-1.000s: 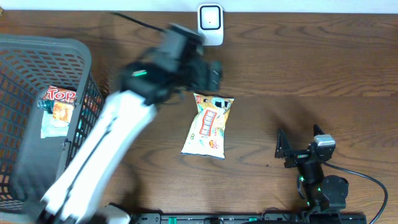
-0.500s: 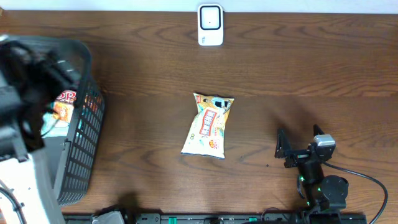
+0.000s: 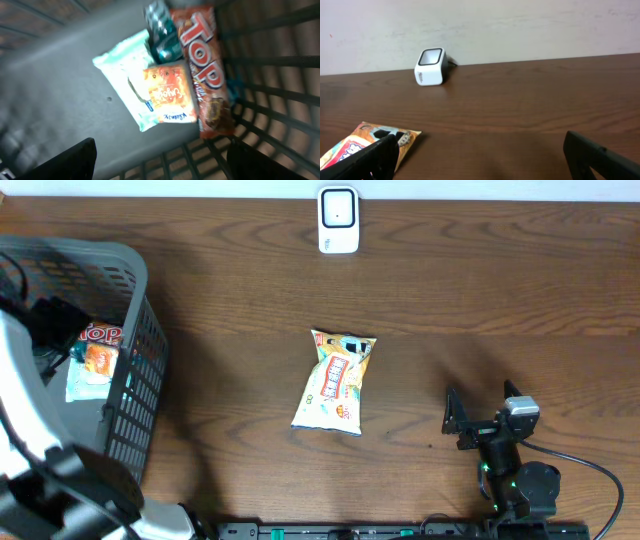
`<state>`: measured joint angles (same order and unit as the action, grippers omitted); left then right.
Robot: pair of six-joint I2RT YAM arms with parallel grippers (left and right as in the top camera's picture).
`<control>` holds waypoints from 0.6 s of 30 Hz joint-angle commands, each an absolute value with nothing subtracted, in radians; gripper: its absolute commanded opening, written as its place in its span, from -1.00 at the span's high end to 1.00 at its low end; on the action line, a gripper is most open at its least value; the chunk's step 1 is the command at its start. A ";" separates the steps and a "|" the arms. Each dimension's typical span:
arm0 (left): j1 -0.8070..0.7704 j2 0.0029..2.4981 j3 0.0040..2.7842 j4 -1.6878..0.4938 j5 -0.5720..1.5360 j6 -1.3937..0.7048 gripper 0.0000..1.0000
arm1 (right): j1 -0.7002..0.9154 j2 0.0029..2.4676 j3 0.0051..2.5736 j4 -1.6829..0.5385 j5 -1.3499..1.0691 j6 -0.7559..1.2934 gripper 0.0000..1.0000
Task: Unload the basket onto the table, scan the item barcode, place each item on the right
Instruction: 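Return the left gripper to the basket and grasp the small orange box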
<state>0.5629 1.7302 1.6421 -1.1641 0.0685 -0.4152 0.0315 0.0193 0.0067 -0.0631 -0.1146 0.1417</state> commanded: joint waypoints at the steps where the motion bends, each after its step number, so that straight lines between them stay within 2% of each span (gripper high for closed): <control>1: 0.557 1.798 1.634 -1.161 0.079 -0.413 -0.68 | 0.037 0.018 0.006 -0.067 -0.110 0.149 -0.98; 15: 0.547 1.979 1.633 -1.065 0.124 -0.386 -0.68 | 0.037 0.018 0.006 -0.067 -0.110 0.149 -0.98; 18: 0.536 2.001 1.633 -1.056 0.124 -0.386 -0.50 | 0.037 0.018 0.006 -0.067 -0.110 0.149 -0.99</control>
